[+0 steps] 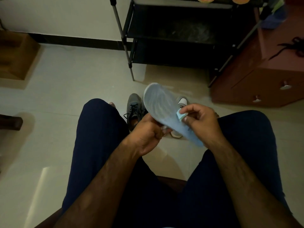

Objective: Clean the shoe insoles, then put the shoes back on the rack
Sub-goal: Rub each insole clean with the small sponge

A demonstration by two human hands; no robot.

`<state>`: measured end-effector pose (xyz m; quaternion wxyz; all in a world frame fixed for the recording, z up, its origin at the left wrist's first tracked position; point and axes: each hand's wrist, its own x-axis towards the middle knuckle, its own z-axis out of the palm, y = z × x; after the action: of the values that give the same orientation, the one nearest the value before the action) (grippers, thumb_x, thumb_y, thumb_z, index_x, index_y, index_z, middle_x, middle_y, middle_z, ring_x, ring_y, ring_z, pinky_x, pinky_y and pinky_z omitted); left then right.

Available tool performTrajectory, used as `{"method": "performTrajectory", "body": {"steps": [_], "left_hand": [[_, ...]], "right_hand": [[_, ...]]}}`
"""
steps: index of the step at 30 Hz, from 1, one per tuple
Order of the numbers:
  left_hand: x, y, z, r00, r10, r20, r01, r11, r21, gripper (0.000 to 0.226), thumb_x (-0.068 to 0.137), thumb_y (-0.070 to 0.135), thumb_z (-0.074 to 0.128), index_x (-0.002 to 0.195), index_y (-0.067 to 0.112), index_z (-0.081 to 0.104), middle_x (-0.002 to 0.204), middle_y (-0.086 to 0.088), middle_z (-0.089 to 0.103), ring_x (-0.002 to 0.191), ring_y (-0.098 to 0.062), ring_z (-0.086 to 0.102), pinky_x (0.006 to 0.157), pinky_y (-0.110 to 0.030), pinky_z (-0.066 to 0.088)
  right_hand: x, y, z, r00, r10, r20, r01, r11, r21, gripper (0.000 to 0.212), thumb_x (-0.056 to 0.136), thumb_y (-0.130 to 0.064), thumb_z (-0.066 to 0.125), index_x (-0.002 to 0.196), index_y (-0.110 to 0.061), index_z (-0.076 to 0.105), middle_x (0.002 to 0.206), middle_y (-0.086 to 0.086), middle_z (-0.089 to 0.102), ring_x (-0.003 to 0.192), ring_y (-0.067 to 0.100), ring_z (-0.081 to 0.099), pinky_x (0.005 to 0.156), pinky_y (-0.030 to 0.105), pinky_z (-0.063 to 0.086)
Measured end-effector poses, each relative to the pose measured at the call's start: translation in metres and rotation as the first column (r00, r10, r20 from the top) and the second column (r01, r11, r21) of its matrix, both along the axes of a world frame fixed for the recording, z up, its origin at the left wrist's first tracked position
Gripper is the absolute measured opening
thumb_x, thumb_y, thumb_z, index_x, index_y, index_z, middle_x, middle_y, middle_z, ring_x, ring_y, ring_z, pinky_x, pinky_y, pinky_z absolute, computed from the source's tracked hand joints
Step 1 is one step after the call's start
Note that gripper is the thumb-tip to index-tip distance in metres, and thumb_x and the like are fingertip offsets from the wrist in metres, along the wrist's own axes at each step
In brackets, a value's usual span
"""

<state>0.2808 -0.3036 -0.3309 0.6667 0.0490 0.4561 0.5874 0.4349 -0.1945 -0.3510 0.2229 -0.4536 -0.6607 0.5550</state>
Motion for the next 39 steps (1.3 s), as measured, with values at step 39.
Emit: {"method": "performTrajectory", "body": {"steps": [39], "left_hand": [[0.027,-0.010,-0.014,0.880,0.127,0.458,-0.022,0.973,-0.228,0.049,0.090,0.047,0.055,0.115,0.008,0.071,0.112,-0.017,0.071,0.092,-0.033,0.069,0.071,-0.040,0.051]], "right_hand": [[-0.006,-0.017,0.008,0.977,-0.045,0.210,-0.002,0.976,0.216,0.012,0.086,-0.017,0.082,0.095,-0.026,0.082,0.090,-0.014,0.075,0.084,0.004,0.070,0.083,0.038,0.060]]}}
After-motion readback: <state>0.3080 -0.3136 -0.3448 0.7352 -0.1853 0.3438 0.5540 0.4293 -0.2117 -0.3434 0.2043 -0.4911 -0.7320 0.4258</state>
